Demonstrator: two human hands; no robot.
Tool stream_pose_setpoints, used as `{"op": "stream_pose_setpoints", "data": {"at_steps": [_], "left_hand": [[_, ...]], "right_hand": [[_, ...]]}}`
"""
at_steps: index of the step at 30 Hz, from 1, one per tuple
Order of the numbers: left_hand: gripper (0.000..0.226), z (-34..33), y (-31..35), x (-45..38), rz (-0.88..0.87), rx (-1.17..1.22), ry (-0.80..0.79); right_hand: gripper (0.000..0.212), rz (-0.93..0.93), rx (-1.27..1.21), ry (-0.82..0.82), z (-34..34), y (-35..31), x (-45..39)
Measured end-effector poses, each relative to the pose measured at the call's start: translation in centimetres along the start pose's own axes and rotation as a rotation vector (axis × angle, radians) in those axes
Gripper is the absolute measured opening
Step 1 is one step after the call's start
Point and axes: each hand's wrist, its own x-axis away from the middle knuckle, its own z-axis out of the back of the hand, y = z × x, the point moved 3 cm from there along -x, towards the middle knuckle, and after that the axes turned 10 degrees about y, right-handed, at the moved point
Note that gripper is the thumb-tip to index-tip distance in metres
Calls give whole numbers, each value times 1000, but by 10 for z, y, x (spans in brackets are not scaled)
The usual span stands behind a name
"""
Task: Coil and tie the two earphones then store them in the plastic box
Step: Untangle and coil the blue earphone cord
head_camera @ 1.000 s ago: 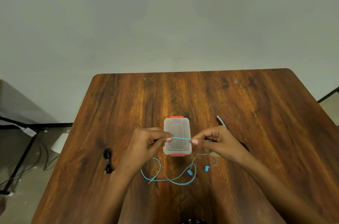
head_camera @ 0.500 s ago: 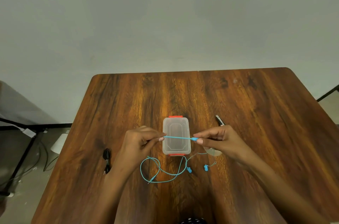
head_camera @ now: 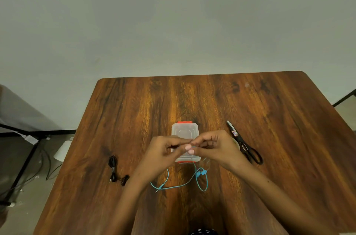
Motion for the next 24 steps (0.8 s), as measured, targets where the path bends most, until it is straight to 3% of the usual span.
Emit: {"op": "stream_pose_setpoints", "data": {"at_steps": [4, 11, 18, 21, 24], "left_hand": [[20, 6, -3, -2, 105, 83, 89], [16, 21, 4, -6, 98, 37, 100], [11, 37, 25, -11, -21, -123, 122], [11, 42, 32, -13, -52, -132, 143], [13, 45, 37, -15, -61, -129, 152]], "right_hand": [[19, 3, 5, 36, 3, 2, -2], [14, -4, 15, -1, 12, 1, 0], [13, 295, 315, 204, 16, -28, 1], [12, 417, 439, 196, 13, -40, 5], [14, 391, 454, 118, 12, -44, 6]]}}
